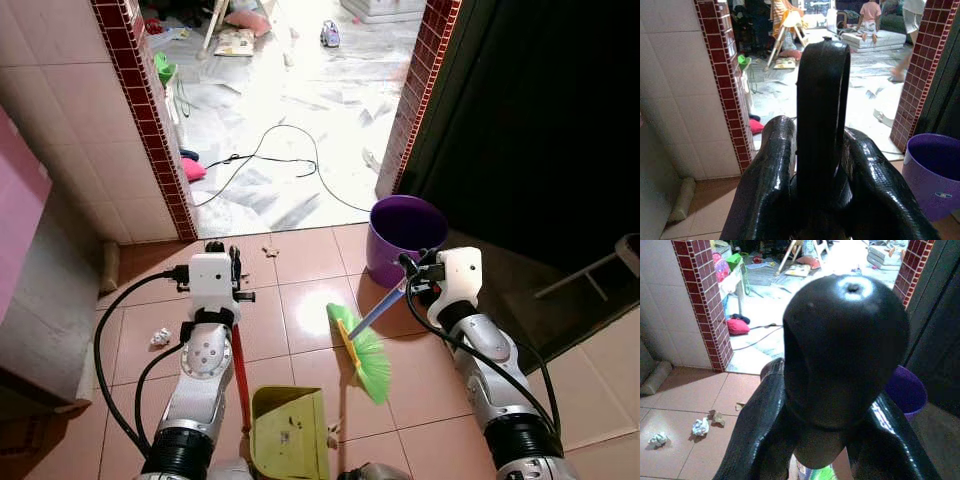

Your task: Sweep floor

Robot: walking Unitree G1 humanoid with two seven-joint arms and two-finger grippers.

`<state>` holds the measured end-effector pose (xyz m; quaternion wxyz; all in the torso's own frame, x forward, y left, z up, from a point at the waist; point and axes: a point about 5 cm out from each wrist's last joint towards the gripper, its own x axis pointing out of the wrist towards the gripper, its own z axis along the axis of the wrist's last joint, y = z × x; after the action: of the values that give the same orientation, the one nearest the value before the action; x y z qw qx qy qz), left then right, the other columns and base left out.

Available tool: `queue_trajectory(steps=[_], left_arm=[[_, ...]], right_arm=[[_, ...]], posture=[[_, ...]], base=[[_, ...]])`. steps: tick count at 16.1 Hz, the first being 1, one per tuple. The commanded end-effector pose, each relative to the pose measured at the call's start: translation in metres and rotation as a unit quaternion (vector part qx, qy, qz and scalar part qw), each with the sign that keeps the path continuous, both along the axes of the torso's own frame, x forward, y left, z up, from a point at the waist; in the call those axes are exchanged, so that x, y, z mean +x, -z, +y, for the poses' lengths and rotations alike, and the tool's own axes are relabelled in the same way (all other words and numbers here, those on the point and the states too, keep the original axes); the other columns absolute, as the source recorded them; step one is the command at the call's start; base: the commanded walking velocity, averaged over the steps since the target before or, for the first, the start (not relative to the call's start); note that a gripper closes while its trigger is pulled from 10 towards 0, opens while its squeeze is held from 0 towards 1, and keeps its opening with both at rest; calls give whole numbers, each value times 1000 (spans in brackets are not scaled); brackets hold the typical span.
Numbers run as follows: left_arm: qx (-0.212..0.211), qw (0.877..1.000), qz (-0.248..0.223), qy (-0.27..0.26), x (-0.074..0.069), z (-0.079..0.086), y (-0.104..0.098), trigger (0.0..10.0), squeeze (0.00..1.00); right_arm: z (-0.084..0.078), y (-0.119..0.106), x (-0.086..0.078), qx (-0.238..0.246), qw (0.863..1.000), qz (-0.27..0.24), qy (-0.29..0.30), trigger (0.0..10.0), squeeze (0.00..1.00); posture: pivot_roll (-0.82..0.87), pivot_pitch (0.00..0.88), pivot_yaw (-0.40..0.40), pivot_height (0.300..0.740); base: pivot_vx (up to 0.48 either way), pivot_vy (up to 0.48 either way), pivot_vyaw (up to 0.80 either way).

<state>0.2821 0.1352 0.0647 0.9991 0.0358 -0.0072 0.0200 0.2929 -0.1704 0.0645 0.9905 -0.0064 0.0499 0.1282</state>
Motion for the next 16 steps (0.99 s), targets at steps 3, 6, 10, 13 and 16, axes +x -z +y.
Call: queue_trajectory(steps=[3, 6, 10, 13, 16], left_arm=[[12, 1000, 19, 11, -1, -4, 7, 10000, 0], [12, 1000, 20, 10, -1, -5, 9, 10000, 0], [13, 999, 45, 11, -5, -6, 21, 10000, 0], [5, 997, 79, 8, -8, -3, 35, 10000, 0], [10, 994, 104, 25, -7, -2, 42, 10000, 0]], right_arm=[[0, 5, -1, 0, 1000, 16, -2, 10000, 0], [0, 5, -1, 0, 1000, 16, -5, 10000, 0], [3, 11, -3, 4, 1000, 23, -1, 10000, 0], [8, 19, -6, 15, 999, 32, 10, 10000, 0], [9, 23, -7, 17, 999, 38, 13, 10000, 0]], posture=[[-77, 0, -47, 740], [-79, 0, -51, 740], [-82, 0, -46, 740], [-86, 0, -31, 740], [-82, 0, -17, 740]], base=[[0, 0, 0], [0, 0, 0], [0, 0, 0], [0, 0, 0], [0, 0, 0]])
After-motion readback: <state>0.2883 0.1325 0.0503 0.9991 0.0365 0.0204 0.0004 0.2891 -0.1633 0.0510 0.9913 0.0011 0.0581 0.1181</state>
